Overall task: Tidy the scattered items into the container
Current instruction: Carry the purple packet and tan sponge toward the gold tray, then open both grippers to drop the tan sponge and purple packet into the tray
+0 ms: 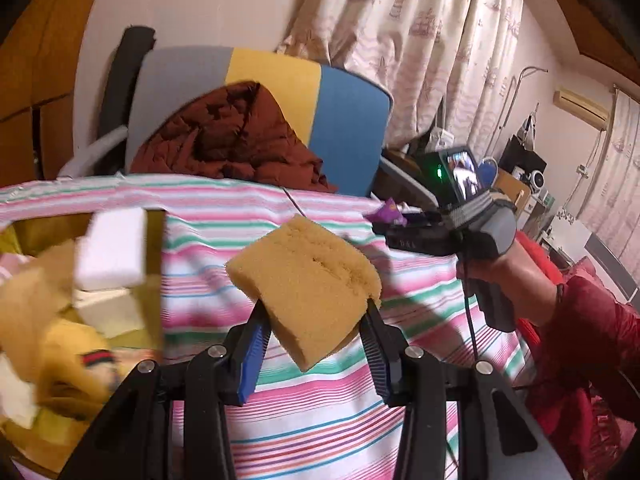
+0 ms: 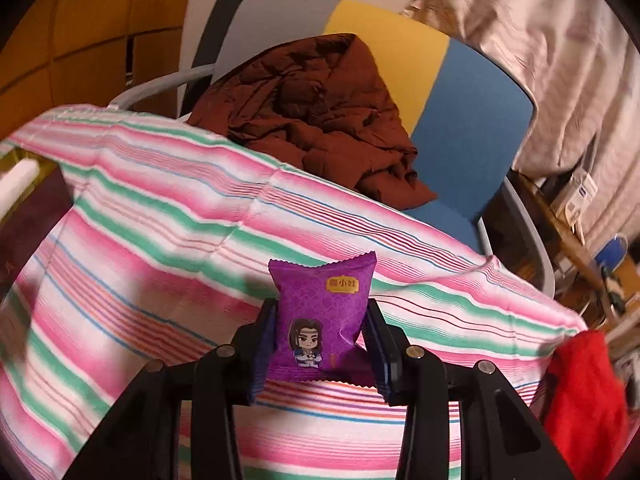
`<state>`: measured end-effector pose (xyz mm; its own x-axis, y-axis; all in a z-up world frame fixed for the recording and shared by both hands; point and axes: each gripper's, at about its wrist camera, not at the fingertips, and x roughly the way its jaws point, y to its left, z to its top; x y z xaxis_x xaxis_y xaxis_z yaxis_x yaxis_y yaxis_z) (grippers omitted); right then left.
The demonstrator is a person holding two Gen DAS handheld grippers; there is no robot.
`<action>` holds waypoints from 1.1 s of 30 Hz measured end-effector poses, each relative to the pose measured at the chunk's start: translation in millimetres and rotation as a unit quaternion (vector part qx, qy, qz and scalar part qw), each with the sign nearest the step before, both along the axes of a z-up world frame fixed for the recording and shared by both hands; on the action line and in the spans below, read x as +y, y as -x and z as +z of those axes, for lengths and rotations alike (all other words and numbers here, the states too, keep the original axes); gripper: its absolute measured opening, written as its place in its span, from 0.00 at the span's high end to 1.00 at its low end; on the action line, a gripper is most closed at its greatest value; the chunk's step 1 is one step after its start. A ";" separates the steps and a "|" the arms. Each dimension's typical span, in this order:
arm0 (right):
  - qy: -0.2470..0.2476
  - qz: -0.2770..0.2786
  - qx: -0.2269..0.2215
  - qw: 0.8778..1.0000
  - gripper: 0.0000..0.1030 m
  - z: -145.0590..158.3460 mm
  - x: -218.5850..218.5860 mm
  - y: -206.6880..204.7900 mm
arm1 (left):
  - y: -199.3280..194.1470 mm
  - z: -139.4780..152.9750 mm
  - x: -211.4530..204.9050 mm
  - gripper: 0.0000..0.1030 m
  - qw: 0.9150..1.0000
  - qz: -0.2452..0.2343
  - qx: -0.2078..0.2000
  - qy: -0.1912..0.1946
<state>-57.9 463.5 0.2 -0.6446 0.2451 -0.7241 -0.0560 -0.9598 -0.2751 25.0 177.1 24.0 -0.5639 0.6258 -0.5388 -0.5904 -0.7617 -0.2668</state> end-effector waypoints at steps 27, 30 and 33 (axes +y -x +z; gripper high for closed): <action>0.204 0.192 -0.015 0.960 0.59 41.9 -245.8 -66.0 | 7.4 -9.1 -212.2 0.56 0.984 0.176 -0.023 -0.019; 0.218 0.219 -0.032 0.951 0.59 37.6 -271.3 -68.8 | 19.7 -7.9 -226.9 0.56 0.982 0.185 -0.024 -0.016; 0.223 0.244 -0.049 0.943 0.59 33.3 -295.1 -67.0 | 38.4 -7.0 -236.7 0.56 0.981 0.190 -0.032 -0.024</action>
